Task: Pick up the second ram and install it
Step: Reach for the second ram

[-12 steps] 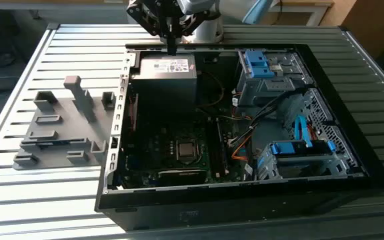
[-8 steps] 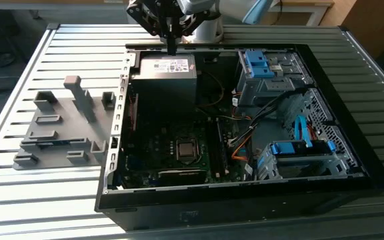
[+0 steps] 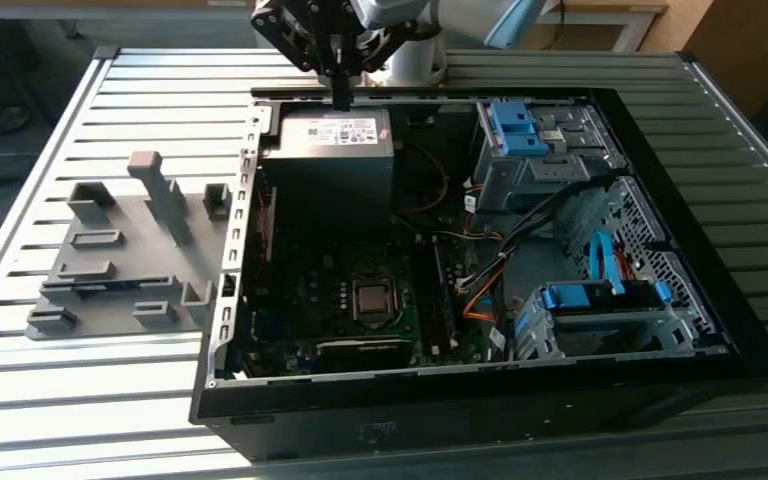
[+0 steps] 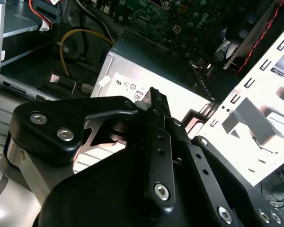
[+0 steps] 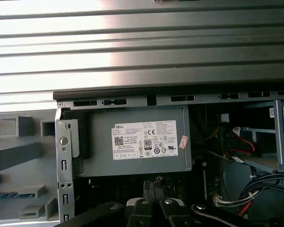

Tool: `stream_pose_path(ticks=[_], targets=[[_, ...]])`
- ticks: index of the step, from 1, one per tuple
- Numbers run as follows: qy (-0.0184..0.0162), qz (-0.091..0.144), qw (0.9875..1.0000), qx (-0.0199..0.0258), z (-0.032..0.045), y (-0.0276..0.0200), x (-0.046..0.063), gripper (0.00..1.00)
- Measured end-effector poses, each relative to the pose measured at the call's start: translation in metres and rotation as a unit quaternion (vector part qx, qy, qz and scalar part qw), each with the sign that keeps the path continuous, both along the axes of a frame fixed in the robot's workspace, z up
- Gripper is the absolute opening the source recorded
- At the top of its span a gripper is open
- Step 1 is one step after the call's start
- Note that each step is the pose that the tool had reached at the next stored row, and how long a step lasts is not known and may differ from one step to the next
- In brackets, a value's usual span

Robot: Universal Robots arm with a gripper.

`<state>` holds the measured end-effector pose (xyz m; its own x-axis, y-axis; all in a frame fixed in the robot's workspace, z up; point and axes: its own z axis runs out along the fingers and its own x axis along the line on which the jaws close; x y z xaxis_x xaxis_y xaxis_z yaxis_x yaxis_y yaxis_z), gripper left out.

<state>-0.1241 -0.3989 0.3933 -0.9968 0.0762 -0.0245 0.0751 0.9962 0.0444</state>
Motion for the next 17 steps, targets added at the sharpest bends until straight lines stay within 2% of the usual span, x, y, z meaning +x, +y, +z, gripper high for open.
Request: stream_pose_path(ticks=[17], targets=[[0.0, 0.0, 1.0, 0.0, 0.0, 0.0, -0.0098, 0.11]])
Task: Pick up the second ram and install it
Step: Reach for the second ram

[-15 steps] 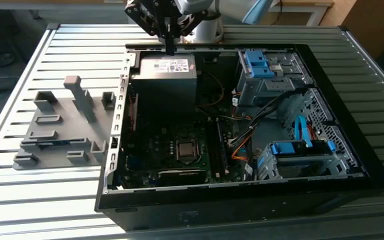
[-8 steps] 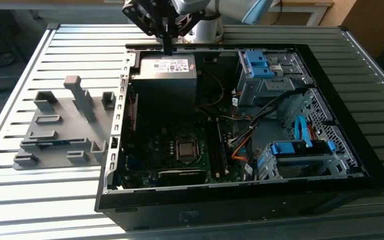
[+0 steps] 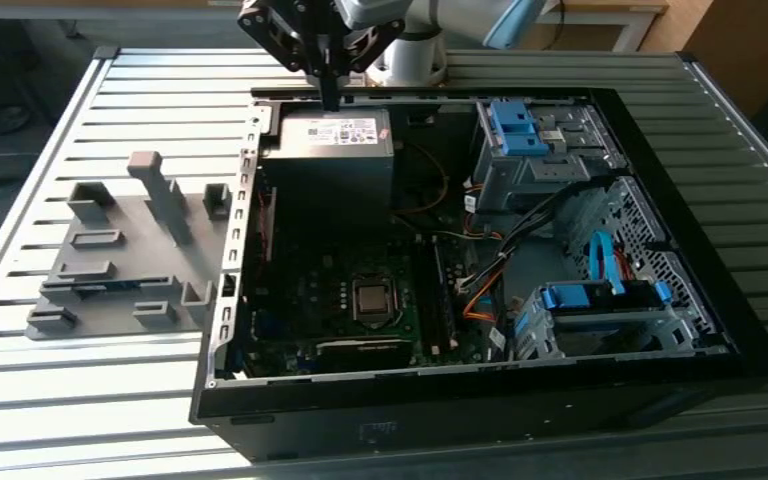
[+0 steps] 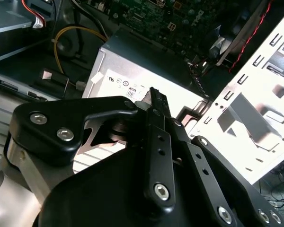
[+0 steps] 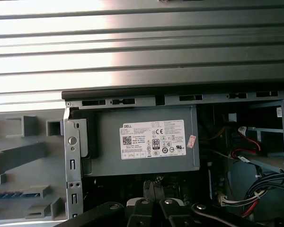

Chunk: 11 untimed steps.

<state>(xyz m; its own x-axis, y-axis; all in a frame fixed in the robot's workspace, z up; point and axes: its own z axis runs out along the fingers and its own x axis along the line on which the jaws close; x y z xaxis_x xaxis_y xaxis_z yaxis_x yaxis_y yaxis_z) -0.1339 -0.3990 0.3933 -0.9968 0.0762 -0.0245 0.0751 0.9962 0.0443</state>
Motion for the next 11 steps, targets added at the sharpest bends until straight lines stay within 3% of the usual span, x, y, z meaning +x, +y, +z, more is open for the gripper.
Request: stream_pose_path(ticks=[11], targets=[[0.0, 0.0, 1.0, 0.0, -0.0001, 0.0001, -0.0071, 0.11]])
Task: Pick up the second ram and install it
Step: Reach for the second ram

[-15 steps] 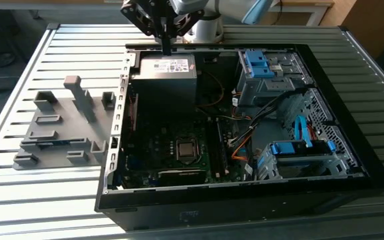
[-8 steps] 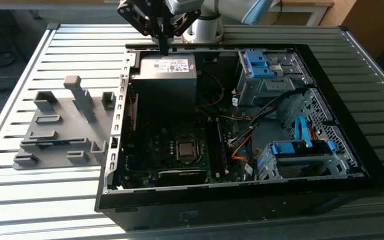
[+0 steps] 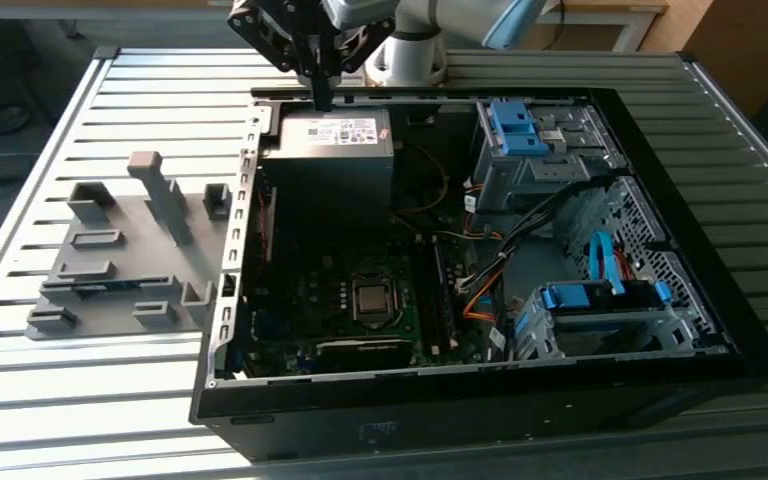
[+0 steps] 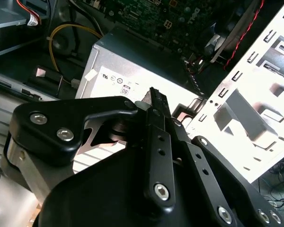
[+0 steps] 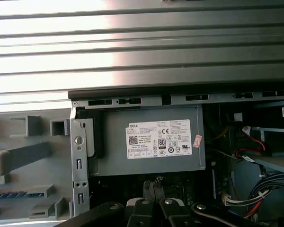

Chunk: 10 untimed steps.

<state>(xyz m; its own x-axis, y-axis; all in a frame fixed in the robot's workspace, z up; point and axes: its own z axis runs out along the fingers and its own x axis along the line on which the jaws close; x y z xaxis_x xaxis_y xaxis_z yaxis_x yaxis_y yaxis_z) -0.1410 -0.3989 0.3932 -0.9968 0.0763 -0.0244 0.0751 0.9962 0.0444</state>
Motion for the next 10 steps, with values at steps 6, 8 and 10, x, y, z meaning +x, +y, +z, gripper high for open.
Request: stream_pose_path(ticks=[6, 8, 10], targets=[[0.0, 0.0, 1.0, 0.0, -0.0001, 0.0, -0.0027, 0.11], [0.0, 0.0, 1.0, 0.0, -0.0001, 0.0, -0.0036, 0.11], [0.0, 0.0, 1.0, 0.0, -0.0002, 0.0, -0.0045, 0.11]])
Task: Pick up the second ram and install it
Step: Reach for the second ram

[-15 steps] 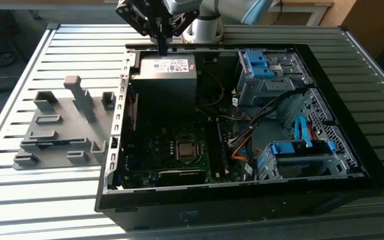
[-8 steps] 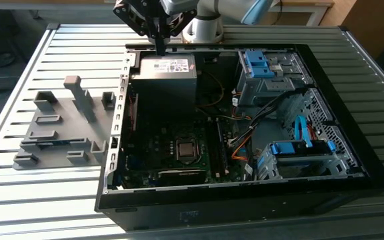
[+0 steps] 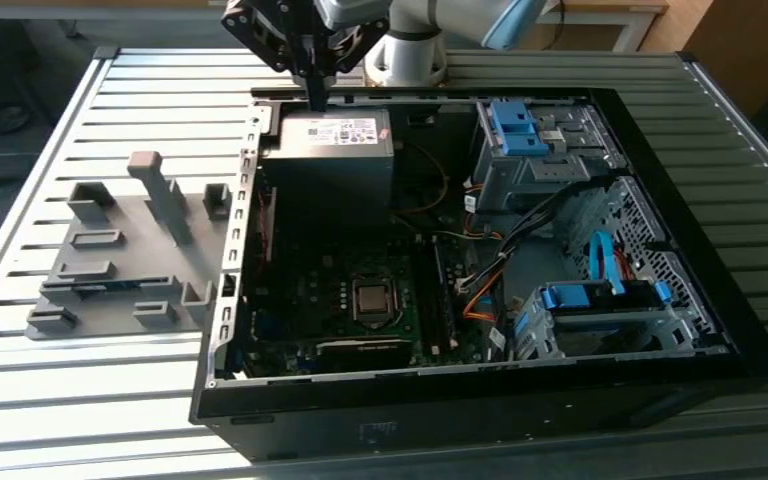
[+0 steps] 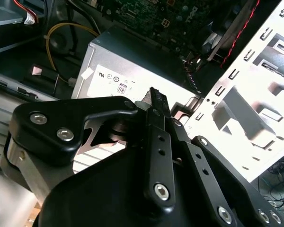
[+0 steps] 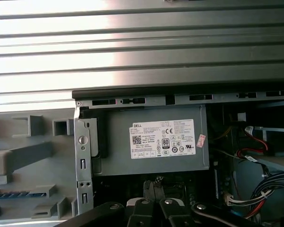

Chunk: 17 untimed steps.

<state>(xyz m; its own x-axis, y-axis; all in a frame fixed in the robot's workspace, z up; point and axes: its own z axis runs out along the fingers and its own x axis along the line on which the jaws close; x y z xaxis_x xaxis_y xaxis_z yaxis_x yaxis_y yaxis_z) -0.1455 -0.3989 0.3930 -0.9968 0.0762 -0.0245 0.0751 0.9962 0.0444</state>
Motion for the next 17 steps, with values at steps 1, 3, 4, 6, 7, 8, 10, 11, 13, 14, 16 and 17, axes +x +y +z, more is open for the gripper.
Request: stream_pose_path(ticks=[1, 3, 4, 6, 7, 8, 10, 11, 13, 14, 16, 17], targets=[[0.0, 0.0, 1.0, 0.0, 0.0, 0.0, -0.0005, 0.11], [0.0, 0.0, 1.0, 0.0, -0.0001, 0.0, -0.0014, 0.11], [0.0, 0.0, 1.0, 0.0, -0.0001, 0.0, -0.0019, 0.11], [0.0, 0.0, 1.0, 0.0, -0.0001, 0.0, -0.0026, 0.11], [0.0, 0.0, 1.0, 0.0, -0.0001, 0.0, -0.003, 0.11], [0.0, 0.0, 1.0, 0.0, -0.0001, 0.0, -0.0034, 0.11], [0.0, 0.0, 1.0, 0.0, -0.0001, 0.0, -0.0042, 0.11], [0.0, 0.0, 1.0, 0.0, -0.0002, 0.0, -0.0046, 0.11], [0.0, 0.0, 1.0, 0.0, -0.0002, 0.0, -0.0055, 0.11], [0.0, 0.0, 1.0, 0.0, -0.0002, 0.0, -0.0059, 0.11], [0.0, 0.0, 1.0, 0.0, -0.0003, 0.0, -0.0067, 0.11], [0.0, 0.0, 1.0, 0.0, -0.0003, 0.0, -0.0072, 0.11]])
